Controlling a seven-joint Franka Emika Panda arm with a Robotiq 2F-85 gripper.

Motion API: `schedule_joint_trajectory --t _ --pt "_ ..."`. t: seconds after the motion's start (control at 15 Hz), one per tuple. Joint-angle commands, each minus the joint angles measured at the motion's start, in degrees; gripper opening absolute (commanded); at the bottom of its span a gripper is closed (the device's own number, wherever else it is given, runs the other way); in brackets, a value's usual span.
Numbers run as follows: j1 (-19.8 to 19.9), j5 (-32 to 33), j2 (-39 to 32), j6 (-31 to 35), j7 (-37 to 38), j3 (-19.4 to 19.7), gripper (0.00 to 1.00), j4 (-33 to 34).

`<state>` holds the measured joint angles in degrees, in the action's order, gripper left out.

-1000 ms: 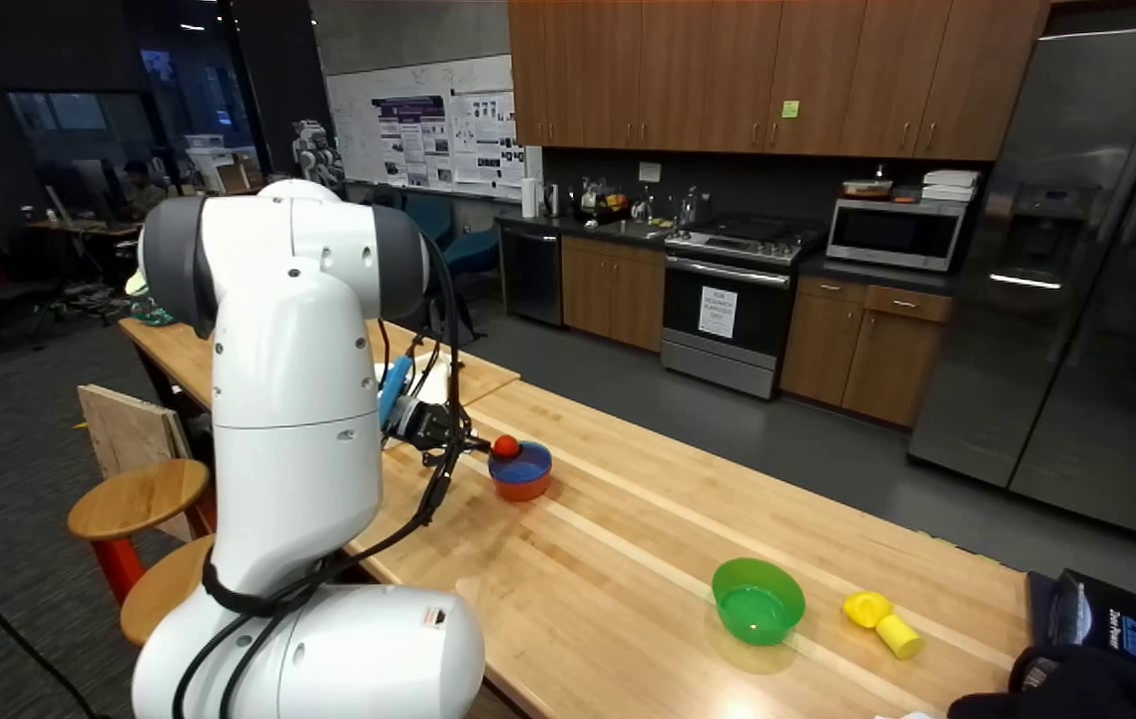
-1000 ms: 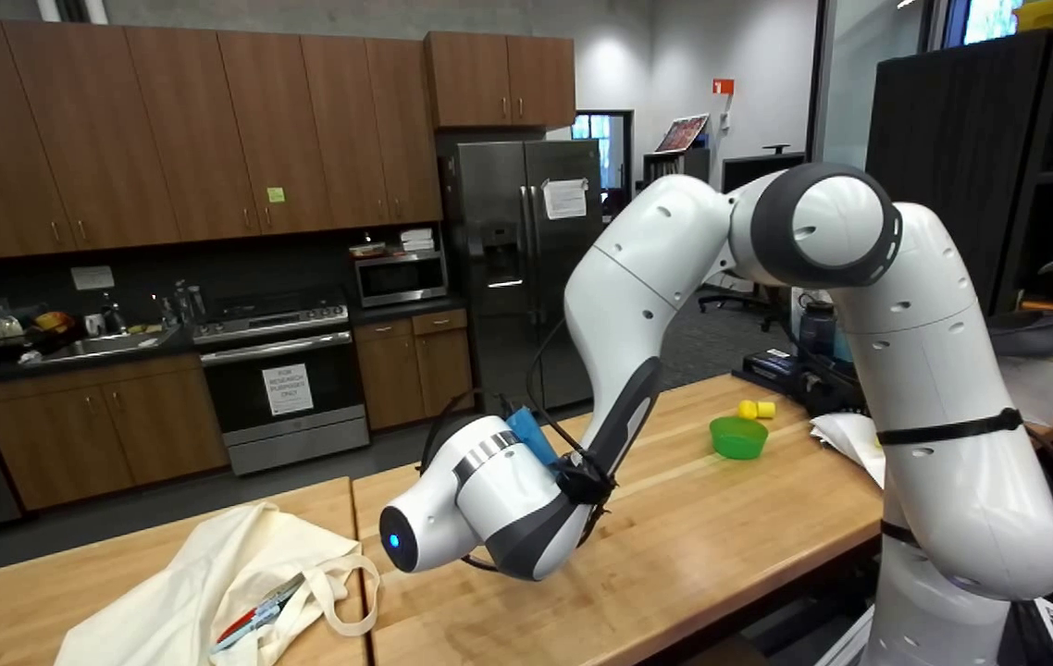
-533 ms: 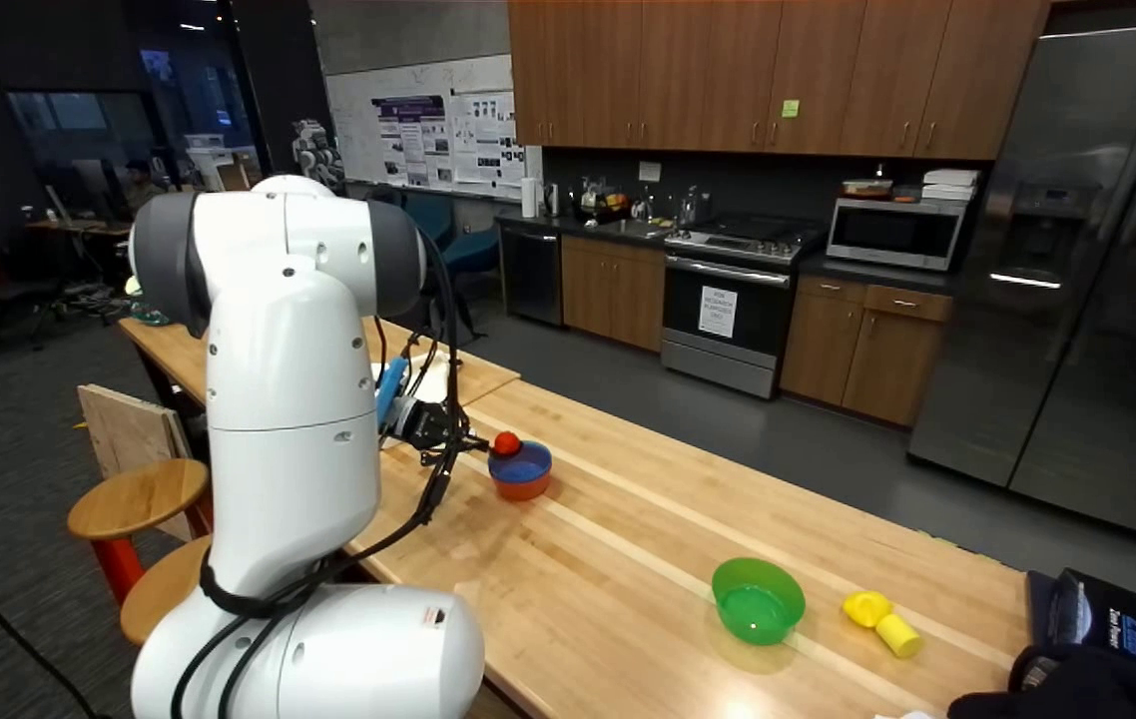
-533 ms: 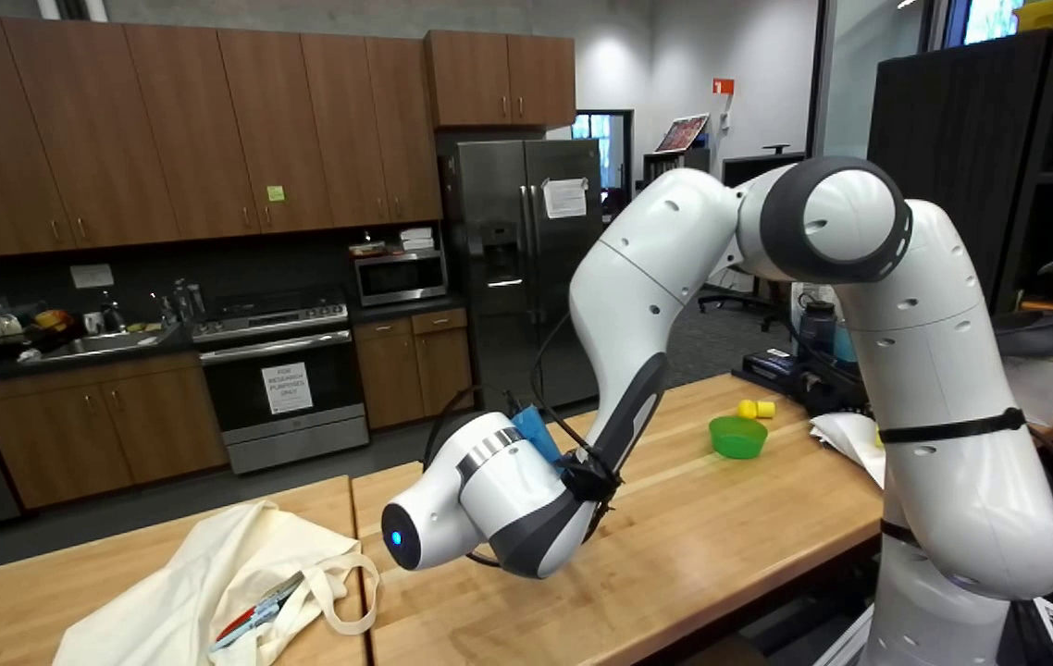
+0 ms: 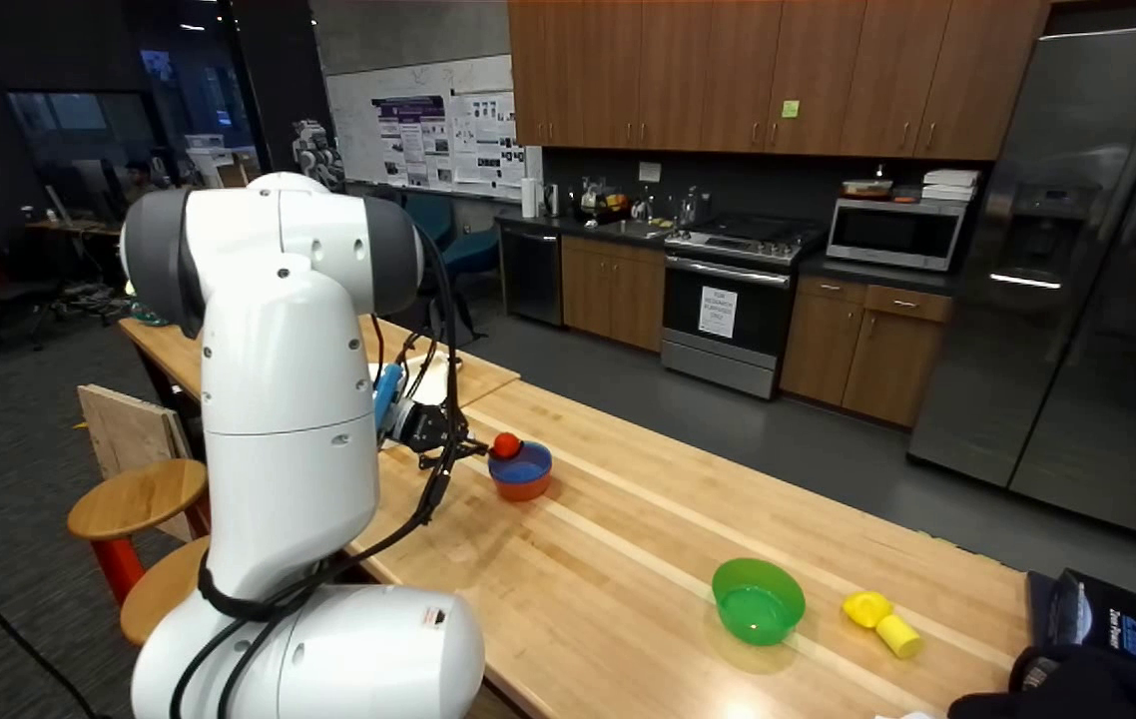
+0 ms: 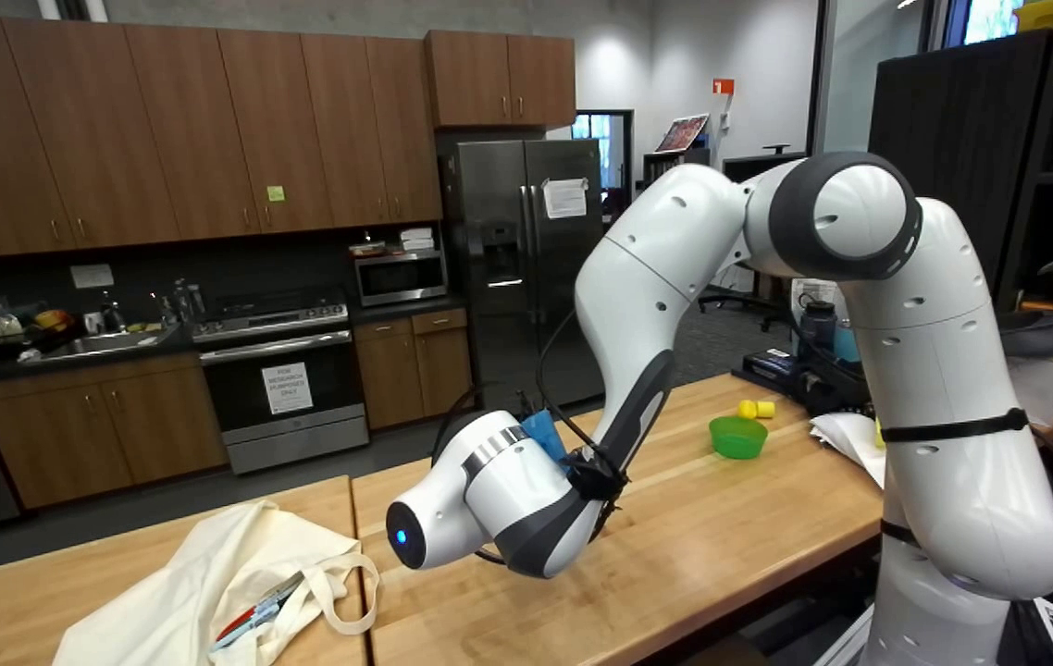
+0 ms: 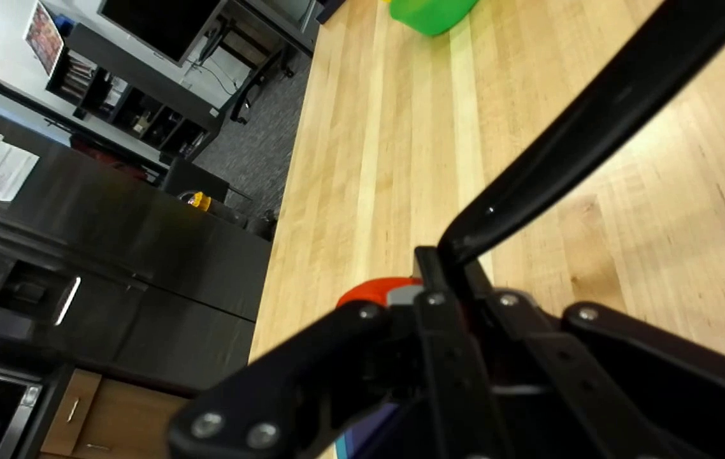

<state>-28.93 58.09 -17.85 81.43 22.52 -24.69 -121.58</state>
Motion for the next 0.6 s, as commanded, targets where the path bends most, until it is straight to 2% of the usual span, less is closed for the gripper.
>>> schedule_joint_trajectory --t 0.0,0.53 --pt "0.6 -2.4 3.3 2.2 3.9 -0.1 0.02 -2.5" --pt "0.8 -3.4 5.2 3.8 8.7 0.1 0.02 -4.2"
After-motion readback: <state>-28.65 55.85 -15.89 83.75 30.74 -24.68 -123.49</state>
